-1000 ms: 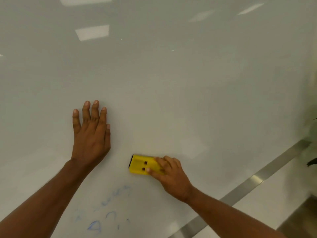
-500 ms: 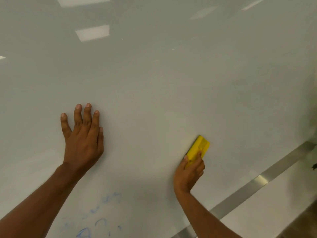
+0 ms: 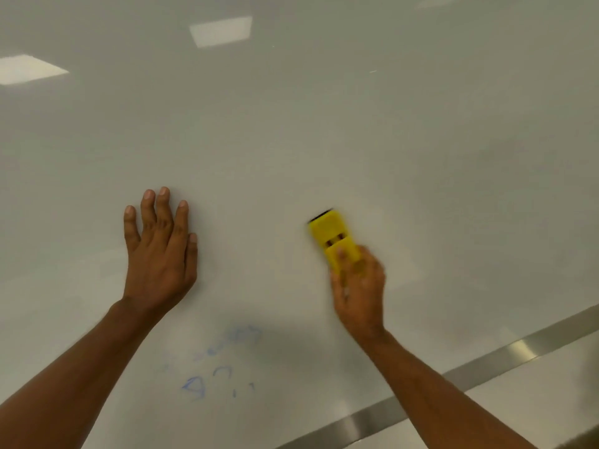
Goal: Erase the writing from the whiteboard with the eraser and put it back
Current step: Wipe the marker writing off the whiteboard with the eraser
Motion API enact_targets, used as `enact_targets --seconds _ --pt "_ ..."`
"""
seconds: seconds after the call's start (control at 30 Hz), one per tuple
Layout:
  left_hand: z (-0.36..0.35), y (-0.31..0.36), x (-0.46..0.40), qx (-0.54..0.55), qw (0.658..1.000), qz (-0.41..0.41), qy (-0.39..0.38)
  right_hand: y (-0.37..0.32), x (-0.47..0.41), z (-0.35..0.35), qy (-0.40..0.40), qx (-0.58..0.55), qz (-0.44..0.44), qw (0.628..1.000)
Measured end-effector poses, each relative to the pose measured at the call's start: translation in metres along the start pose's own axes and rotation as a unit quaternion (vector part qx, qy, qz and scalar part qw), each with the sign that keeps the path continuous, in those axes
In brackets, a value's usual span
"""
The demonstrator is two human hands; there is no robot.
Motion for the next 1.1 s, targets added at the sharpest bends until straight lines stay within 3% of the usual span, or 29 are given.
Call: enact_targets --seconds 0.1,0.17,0.3,0.37,0.43,0.57,0.63,0.7,0.83,0.9,0.97,1.1 --pt "0.008 -0.022 0.024 -0.003 0.999 0.029 -0.021 0.002 -0.006 0.001 0.122 -0.056 -0.211 0.968" --pt "0.012 -0.038 0.041 -0.003 0.998 0.057 -0.042 -0.017 -0.002 -0.007 0.128 -0.073 -0.225 0.963" --pt "0.016 -0.064 0.072 -0.007 0.992 0.096 -0.076 -0.073 0.028 -0.039 -0.01 -0.029 -0.047 0.998" --pt "0.016 -0.072 0.084 -0.009 0.991 0.104 -0.088 -0.1 0.054 -0.058 -0.092 0.011 0.088 0.992" --pt "0.017 -0.077 0.096 -0.012 0.991 0.103 -0.089 -0.122 0.083 -0.072 -0.162 0.041 0.233 0.958" --pt "0.019 -0.094 0.117 -0.018 0.99 0.11 -0.089 -0.139 0.116 -0.077 -0.246 0.055 0.471 0.845" --pt "0.021 -0.104 0.126 -0.023 0.989 0.116 -0.089 -0.147 0.105 -0.075 -0.235 0.058 0.509 0.826" --pt "0.022 -0.113 0.133 -0.024 0.988 0.119 -0.091 -0.157 0.083 -0.076 -0.213 0.06 0.5 0.837" --pt "0.023 -0.124 0.144 -0.016 0.989 0.116 -0.088 -0.184 0.046 -0.083 -0.141 0.055 0.326 0.933" --pt "0.022 -0.126 0.148 -0.013 0.991 0.107 -0.078 -0.194 0.057 -0.091 -0.124 0.039 0.265 0.955" --pt "0.021 -0.128 0.152 -0.011 0.992 0.101 -0.073 -0.2 0.089 -0.101 -0.155 0.037 0.306 0.939" --pt "0.02 -0.133 0.16 -0.01 0.993 0.099 -0.069 -0.191 0.157 -0.111 -0.265 0.028 0.492 0.829"
Point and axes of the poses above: each hand's wrist, its own x-axis away from the middle knuckle, its own z-axis out of the back of the hand, y = z × x, the point moved 5 cm from there along -x, towards the middle knuckle, and after that the axes turned 3 degrees about -y, right-handed, at the moved point
